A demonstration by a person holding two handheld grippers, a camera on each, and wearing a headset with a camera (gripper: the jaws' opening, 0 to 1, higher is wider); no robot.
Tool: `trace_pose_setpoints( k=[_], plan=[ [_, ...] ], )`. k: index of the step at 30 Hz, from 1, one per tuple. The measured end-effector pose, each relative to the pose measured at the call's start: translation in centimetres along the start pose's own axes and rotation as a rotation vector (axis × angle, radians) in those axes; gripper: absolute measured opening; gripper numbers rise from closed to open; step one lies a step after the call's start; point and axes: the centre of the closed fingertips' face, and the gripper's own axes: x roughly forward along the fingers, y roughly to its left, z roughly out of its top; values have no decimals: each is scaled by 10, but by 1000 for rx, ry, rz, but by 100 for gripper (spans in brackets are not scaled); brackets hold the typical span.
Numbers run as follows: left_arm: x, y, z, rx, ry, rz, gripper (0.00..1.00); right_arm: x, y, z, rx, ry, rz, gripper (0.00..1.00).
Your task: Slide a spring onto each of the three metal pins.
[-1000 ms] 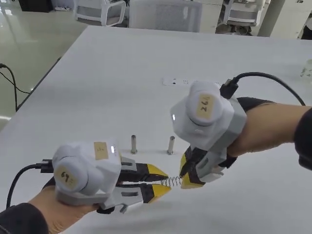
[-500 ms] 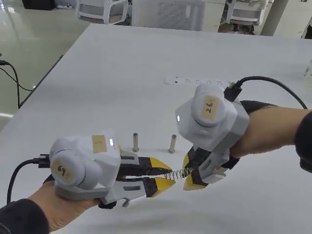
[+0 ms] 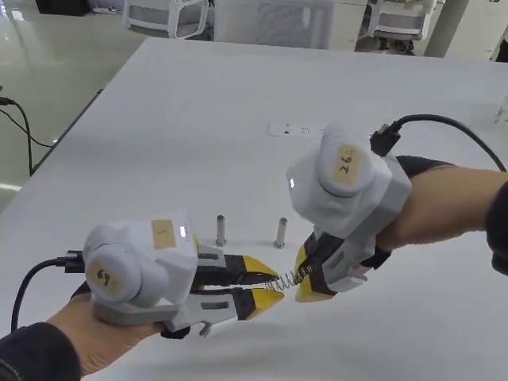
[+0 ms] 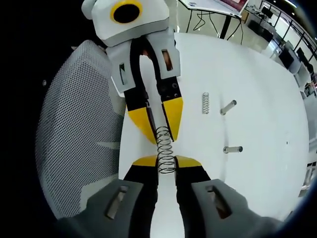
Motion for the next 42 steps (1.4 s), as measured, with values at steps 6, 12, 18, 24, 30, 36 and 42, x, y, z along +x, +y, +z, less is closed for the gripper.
trace_pose_setpoints(
  k=[6,12,18,24,30,36,42],
  plan=[
    [2,-1,0,2,3,-3,7,-7,-1,6,4,-13,-5,14],
    [2,-2,-1,3,8,-5,7,-9,0,13,8,-40,-4,14],
    [2,-2,-2,2,12,-3,7,-9,1,20,-6,-49,-9,14],
    [3,-1,-3,2,14,-2,7,-9,2,24,-8,-56,-5,13],
    [4,-1,-3,-2,10,-3,7,-8,2,27,-8,-56,-3,13],
    [5,1,-3,-9,7,1,8,-8,0,28,-7,-50,-10,13],
    [5,4,-4,-22,-2,7,8,-7,-3,28,0,-46,-15,13]
  ],
)
